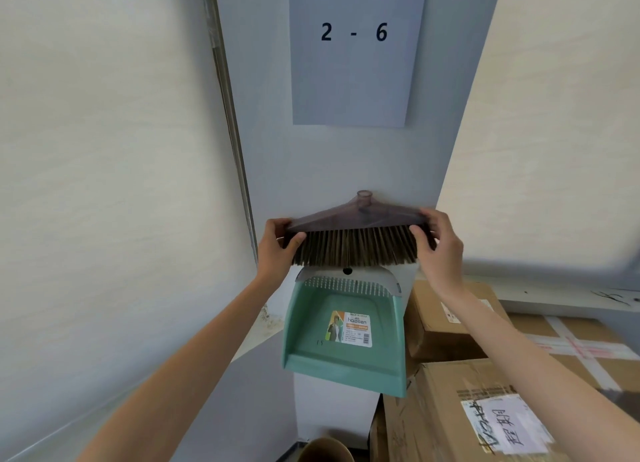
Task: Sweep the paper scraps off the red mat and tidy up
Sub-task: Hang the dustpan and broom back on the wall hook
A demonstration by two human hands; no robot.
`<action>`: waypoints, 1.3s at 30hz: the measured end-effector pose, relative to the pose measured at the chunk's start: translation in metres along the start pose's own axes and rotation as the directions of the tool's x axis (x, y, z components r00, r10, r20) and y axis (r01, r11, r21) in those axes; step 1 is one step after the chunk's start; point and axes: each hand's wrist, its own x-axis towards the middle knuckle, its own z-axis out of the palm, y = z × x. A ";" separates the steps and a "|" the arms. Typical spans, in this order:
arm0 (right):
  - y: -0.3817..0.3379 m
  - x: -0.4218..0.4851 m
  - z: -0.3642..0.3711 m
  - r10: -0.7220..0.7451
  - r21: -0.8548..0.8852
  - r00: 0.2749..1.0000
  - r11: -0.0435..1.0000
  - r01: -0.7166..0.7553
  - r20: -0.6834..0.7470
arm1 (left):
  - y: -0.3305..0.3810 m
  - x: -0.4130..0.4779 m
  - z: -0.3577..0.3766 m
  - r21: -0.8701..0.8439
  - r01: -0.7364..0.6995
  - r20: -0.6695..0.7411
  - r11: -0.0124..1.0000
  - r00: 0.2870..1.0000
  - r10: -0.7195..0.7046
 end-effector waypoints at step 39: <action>0.012 -0.016 -0.001 0.208 0.031 0.978 0.978 -0.208 0.016 | -0.024 -0.020 -0.026 0.128 0.070 -0.027 0.989 0.997 -0.067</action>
